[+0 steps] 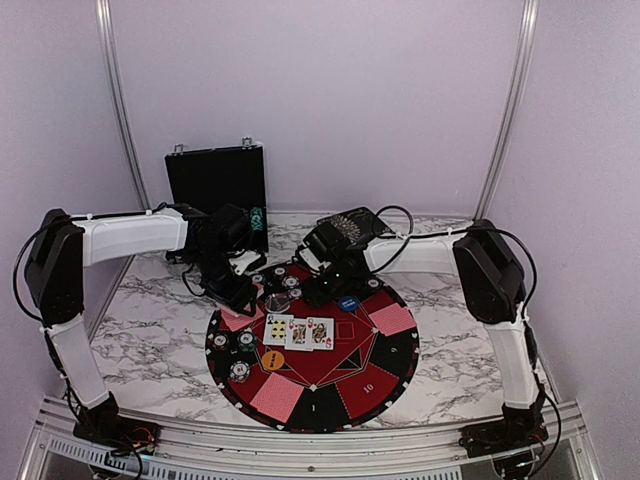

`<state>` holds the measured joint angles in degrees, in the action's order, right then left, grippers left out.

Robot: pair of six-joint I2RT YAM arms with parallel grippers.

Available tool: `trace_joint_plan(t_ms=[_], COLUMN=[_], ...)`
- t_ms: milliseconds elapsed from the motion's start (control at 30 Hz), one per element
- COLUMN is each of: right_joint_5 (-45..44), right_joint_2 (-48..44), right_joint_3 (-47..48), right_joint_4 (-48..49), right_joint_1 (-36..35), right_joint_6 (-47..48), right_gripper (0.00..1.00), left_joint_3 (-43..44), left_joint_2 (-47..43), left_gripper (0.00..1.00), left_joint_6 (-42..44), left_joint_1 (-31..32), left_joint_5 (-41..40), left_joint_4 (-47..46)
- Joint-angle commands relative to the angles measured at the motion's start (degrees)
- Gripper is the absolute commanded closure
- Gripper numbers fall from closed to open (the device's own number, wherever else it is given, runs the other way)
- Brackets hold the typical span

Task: Distribute texas hold em gaming equipment
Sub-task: Place the all-in button in the small blind area.

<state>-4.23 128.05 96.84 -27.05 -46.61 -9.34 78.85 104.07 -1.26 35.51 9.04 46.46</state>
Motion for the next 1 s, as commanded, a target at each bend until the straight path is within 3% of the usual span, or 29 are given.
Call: trace_joint_plan(t_ms=[0, 967], right_joint_5=[-1.89, -4.47], right_joint_2=[1.31, 3.52], right_joint_3=[3.10, 7.72], right_joint_4=[-0.29, -2.13], right_joint_1=[0.34, 0.91], right_joint_6=[-1.01, 1.88], right_gripper=[0.61, 0.50], left_joint_3=[-0.56, -0.62], left_joint_2=[-1.59, -1.68], left_gripper=[0.66, 0.66], left_joint_6=[-0.06, 0.02], left_joint_1=[-0.26, -0.35], left_joint_5=[0.86, 0.90], left_joint_4=[-1.10, -1.02])
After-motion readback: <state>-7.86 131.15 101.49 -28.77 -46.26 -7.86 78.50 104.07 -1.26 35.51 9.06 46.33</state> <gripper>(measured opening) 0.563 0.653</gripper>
